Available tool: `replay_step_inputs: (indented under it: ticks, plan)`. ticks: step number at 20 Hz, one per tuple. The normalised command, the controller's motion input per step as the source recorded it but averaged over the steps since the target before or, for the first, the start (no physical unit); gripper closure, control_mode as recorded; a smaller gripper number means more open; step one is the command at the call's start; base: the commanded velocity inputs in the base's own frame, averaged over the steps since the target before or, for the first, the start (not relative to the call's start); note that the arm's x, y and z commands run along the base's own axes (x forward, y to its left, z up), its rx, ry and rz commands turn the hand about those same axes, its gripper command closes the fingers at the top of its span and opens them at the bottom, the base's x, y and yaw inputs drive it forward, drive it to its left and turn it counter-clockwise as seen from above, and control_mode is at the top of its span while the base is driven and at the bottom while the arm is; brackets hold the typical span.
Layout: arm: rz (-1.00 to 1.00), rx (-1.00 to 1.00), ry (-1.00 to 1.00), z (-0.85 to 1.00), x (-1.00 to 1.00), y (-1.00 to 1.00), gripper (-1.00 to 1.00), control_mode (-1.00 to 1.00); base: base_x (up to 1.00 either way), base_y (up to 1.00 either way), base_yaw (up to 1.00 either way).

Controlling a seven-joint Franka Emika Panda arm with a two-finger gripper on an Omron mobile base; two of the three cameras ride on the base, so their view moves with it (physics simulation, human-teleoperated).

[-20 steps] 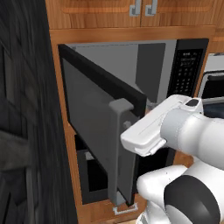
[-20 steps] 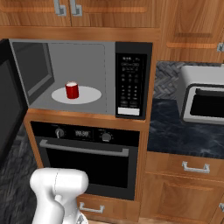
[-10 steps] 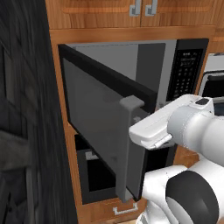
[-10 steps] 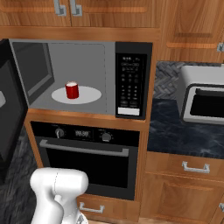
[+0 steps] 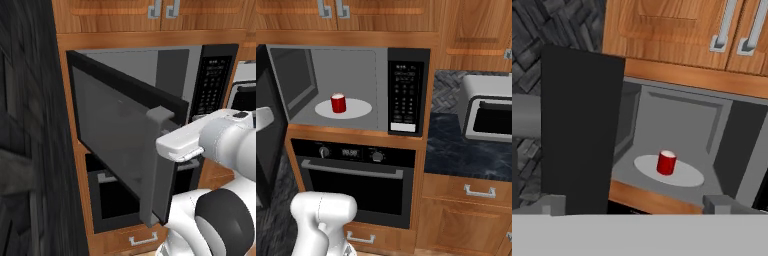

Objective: Pick the mug from the counter and place it inside the microwave. Then close the microwave.

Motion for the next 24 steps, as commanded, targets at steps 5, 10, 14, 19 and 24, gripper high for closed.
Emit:
replay_step_inputs:
  ticks: [5,10,14,19,24]
  plan:
    - [-0.11,0.00,0.00,0.00,0.49,-0.41,-1.00,-1.00,0.00,0.00,0.00]
    - [-0.11,0.00,0.00,0.00,0.56,-0.41,-1.00,-1.00,0.00,0.00,0.00]
    - [-0.10,0.00,0.00,0.00,0.54,-0.35,-1.00,-1.00,0.00,0.00,0.00]
    - [-0.11,0.00,0.00,0.00,0.61,-0.33,-1.00,-1.00,0.00,0.00,0.00]
    - [-0.11,0.00,0.00,0.00,0.60,-0.28,-1.00,-1.00,0.00,0.00,0.00]
